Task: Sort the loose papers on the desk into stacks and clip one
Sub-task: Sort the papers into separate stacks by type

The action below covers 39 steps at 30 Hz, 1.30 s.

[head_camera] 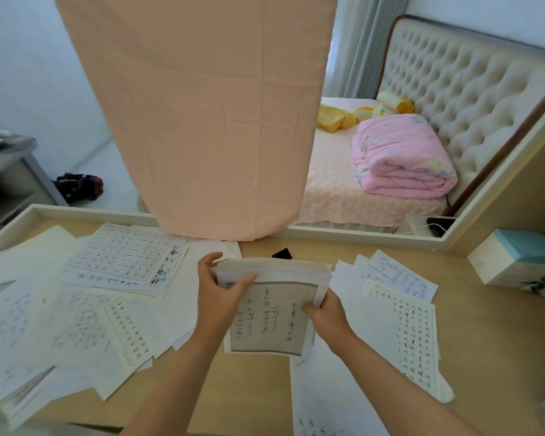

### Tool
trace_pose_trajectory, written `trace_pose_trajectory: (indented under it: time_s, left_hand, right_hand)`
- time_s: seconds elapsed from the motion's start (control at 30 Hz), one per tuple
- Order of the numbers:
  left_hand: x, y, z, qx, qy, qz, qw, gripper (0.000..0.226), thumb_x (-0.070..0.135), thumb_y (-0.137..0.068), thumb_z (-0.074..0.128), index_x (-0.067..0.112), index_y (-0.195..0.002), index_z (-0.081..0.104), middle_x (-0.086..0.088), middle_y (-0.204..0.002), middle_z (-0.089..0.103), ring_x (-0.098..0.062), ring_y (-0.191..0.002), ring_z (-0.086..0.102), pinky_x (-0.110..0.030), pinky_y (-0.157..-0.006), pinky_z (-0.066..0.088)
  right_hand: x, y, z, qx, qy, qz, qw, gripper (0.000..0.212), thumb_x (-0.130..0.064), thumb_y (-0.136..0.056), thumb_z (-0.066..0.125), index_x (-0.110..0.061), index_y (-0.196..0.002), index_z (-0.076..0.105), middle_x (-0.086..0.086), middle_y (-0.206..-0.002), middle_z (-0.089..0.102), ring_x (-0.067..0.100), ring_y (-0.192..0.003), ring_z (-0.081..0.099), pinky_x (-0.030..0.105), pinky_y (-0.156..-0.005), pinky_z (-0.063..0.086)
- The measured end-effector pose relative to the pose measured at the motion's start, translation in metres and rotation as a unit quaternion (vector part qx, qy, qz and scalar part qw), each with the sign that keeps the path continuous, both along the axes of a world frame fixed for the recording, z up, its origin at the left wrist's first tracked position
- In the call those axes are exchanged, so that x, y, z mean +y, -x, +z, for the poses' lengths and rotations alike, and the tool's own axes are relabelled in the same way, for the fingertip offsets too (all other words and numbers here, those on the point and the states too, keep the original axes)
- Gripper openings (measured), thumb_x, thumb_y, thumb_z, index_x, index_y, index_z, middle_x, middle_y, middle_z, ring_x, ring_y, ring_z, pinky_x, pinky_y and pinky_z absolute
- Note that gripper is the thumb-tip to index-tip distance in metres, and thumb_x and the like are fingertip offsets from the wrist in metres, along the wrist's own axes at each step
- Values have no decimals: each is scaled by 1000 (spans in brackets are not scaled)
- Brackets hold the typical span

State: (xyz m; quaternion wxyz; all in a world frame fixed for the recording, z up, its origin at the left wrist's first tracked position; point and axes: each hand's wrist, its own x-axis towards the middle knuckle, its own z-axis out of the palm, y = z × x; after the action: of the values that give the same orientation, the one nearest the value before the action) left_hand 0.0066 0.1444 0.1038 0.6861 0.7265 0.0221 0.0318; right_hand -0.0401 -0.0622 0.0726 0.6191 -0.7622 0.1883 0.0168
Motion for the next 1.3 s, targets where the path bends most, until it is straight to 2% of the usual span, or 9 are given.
trace_pose_trajectory:
  time_s: [0.23, 0.33, 0.43, 0.57, 0.83, 0.9, 1.0, 1.07, 1.3]
  left_hand:
    - [8, 2, -37, 18, -148, -41, 988, 36, 13, -88, 70, 25, -120, 58, 15, -105, 67, -3, -99, 64, -34, -83, 55]
    - [-1, -3, -21, -71, -204, -67, 974, 34, 11, -92, 63, 39, -109, 54, 22, -96, 64, 7, -88, 62, -21, -73, 49]
    - [-8, -16, -3, -176, -315, -114, 926, 21, 19, -93, 56, 35, -107, 57, 21, -91, 60, -6, -85, 59, -27, -66, 46]
    - [-19, -36, 22, -238, -454, -137, 848, 25, 20, -91, 58, 37, -109, 50, 19, -92, 55, -12, -88, 51, -30, -61, 37]
    - [45, -68, 22, 45, -539, -247, 804, 33, 34, -79, 71, 36, -110, 57, 16, -100, 63, -12, -90, 60, -25, -72, 46]
    - [82, -74, 12, 119, -475, -222, 843, 32, 30, -76, 78, 24, -105, 66, 4, -99, 70, -23, -92, 66, -33, -77, 51]
    - [108, -70, 2, 167, -146, -137, 965, 22, 15, -81, 78, 13, -102, 73, -4, -95, 76, -26, -92, 72, -36, -77, 59]
    - [108, -66, -6, 156, 25, -67, 985, 22, 13, -88, 69, 10, -109, 71, -6, -104, 75, -27, -99, 71, -39, -82, 57]
    - [80, -38, -47, 65, 36, 78, 994, 22, 36, -92, 63, 18, -105, 56, 3, -96, 61, 0, -82, 59, -24, -72, 46]
  right_hand:
    - [-13, -12, 3, -2, -33, 18, 999, 40, 2, -86, 61, -29, -111, 53, -2, -113, 65, 22, -112, 61, 24, -79, 50]
    - [-27, -27, 25, -128, 134, -29, 982, 78, -10, -77, 77, -30, -139, 33, -10, -139, 40, 9, -130, 38, 19, -102, 35]
    - [-37, -47, 67, -220, 291, 139, 921, 91, -27, -72, 82, -31, -147, 30, -14, -141, 39, 0, -130, 32, 12, -106, 25]
    - [-36, -74, 92, -204, 401, 256, 856, 19, -28, -77, 76, -24, -94, 68, -13, -80, 63, 6, -73, 51, 21, -67, 39]
    - [-46, -92, 61, -34, 149, 211, 965, 11, -17, -77, 79, -21, -85, 73, -4, -81, 73, 9, -69, 62, 30, -66, 47]
    - [-56, -92, 52, 17, 98, 167, 981, 23, -17, -75, 84, -18, -95, 74, 1, -91, 75, 17, -81, 70, 33, -73, 55]
    - [-58, -86, 42, 37, 22, 125, 991, 27, -13, -76, 83, -15, -101, 73, 3, -94, 77, 20, -85, 74, 36, -77, 59]
    - [-47, -82, 38, 22, -23, 93, 995, 26, -10, -78, 81, -14, -102, 74, 3, -97, 77, 18, -87, 74, 34, -77, 59]
    - [13, -58, -18, 22, -34, 17, 999, 37, -6, -74, 83, -23, -104, 70, -2, -100, 75, 13, -92, 72, 31, -78, 59]
